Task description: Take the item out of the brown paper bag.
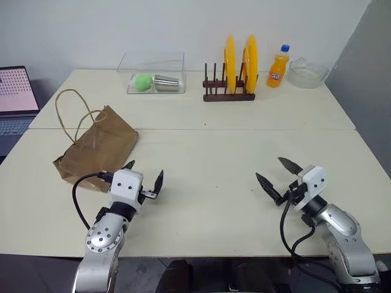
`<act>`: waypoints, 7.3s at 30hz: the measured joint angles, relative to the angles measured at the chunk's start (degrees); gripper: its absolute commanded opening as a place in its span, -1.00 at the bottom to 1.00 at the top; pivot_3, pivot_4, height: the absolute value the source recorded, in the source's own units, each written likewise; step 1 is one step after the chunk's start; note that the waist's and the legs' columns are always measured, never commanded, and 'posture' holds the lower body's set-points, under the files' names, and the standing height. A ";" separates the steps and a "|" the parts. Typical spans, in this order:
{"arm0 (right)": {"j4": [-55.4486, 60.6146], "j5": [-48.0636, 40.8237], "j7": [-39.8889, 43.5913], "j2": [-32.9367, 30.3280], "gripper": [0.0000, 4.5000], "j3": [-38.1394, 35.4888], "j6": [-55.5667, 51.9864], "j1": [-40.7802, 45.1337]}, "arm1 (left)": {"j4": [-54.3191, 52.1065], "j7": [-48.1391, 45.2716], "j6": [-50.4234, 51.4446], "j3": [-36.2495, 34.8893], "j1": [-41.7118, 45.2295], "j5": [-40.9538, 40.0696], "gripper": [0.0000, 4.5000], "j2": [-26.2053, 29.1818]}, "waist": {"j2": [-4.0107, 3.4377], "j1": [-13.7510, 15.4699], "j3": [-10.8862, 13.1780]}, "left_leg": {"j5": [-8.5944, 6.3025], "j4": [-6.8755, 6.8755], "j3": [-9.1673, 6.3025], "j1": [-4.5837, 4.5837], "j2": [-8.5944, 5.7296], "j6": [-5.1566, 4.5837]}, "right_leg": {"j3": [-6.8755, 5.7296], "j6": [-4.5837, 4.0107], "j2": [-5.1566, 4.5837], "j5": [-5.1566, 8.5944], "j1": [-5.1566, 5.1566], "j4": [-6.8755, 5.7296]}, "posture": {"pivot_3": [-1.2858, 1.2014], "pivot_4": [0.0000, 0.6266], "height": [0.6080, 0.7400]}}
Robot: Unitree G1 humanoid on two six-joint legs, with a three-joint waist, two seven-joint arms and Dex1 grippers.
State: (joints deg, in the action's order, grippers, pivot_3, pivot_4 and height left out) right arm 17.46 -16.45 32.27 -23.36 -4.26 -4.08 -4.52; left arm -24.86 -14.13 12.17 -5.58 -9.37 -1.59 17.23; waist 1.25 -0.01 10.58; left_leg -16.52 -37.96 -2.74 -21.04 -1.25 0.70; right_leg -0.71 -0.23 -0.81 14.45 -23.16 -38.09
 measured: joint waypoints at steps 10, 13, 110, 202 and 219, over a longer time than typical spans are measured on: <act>2.74 -0.59 1.14 -0.77 1.00 2.26 -2.93 2.40 | -0.44 1.01 1.30 -1.87 0.03 0.03 0.99 0.35 | 0.00 -0.01 0.00 | 0.00 0.00 0.00 0.00 0.00 0.00 | 0.00 0.00 0.00 0.00 0.00 0.01 | 0.03 -0.52 1.00; 3.42 -2.18 2.46 -1.02 1.00 3.28 -5.14 4.00 | -2.92 1.05 2.48 -2.52 -0.53 -0.31 0.99 0.34 | 0.00 -0.02 0.00 | 0.00 0.00 -0.01 -0.01 0.00 0.00 | 0.00 0.00 0.00 0.00 0.00 0.01 | 0.03 -0.52 1.00; 7.77 -18.59 27.94 -15.48 1.00 10.44 -31.45 37.90 | 37.60 -42.74 18.40 -3.43 47.79 -17.35 -0.99 39.44 | 0.14 -0.04 0.10 | 0.10 -0.11 -0.11 -1.06 -0.11 0.29 | -0.27 -0.37 -0.20 -0.23 -0.95 -0.02 | 0.03 -0.52 1.00; -70.45 23.94 14.21 -7.56 -0.98 26.17 7.81 75.21 | -21.86 -31.54 33.34 -16.90 0.74 -33.86 -1.00 19.82 | 0.12 -1.64 0.12 | -0.05 -0.73 0.07 0.01 -0.16 -0.14 | 0.14 -0.42 -0.10 -0.06 -0.12 -0.86 | 0.03 -0.52 1.00; -85.16 28.53 34.69 -3.85 -0.98 24.64 16.52 81.71 | -22.69 -24.19 27.34 -17.30 0.91 -40.19 -1.00 18.18 | 0.06 -1.59 0.15 | -0.09 -0.72 0.04 0.00 -0.16 -0.09 | 0.12 -0.43 -0.13 -0.05 -0.12 -0.83 | 0.03 -0.52 1.00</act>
State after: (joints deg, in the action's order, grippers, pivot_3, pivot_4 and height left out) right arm -67.69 12.07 66.97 -27.22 20.38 12.44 77.19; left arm -47.55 -38.31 39.52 -22.88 -8.46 -41.77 35.41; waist 1.31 -1.60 10.74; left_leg -16.61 -38.68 -2.70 -21.04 -1.41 0.62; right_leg -0.59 -0.67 -0.95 14.40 -23.27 -38.92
